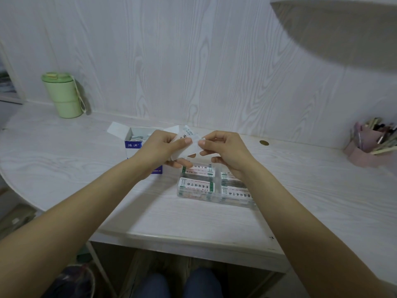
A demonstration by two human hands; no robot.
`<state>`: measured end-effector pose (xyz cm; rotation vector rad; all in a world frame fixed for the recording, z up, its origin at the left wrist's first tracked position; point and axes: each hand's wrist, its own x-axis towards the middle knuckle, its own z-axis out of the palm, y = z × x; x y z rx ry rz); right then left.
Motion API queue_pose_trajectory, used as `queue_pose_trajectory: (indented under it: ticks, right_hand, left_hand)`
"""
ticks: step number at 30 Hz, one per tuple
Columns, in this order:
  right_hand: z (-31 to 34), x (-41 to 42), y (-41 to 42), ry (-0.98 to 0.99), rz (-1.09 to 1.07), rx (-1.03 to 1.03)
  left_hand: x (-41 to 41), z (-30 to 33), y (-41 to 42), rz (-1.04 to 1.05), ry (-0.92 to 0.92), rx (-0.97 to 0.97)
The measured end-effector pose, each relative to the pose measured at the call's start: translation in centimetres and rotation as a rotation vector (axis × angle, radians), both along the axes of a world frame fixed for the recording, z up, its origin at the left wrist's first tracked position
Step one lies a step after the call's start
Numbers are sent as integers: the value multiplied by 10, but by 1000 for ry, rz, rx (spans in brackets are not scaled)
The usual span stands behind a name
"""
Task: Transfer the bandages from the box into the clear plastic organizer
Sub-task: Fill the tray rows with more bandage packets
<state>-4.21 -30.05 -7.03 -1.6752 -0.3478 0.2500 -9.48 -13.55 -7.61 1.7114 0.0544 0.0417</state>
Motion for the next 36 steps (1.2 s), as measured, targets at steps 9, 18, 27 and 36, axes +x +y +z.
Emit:
queue_pose_trajectory:
  ticks: [9, 18, 27, 36]
  right_hand:
    - [1, 2, -3, 181, -45, 304]
    - [0, 12, -3, 404, 7, 536]
    - [-4, 20, -6, 258, -68, 235]
    - [-24, 41, -2, -107, -272, -180]
  left_hand:
    - [1, -2, 4, 55, -69, -22]
    - [10, -8, 9, 113, -95, -108]
    - [14, -5, 6, 195, -155, -95]
    - [17, -11, 9, 200, -125, -67]
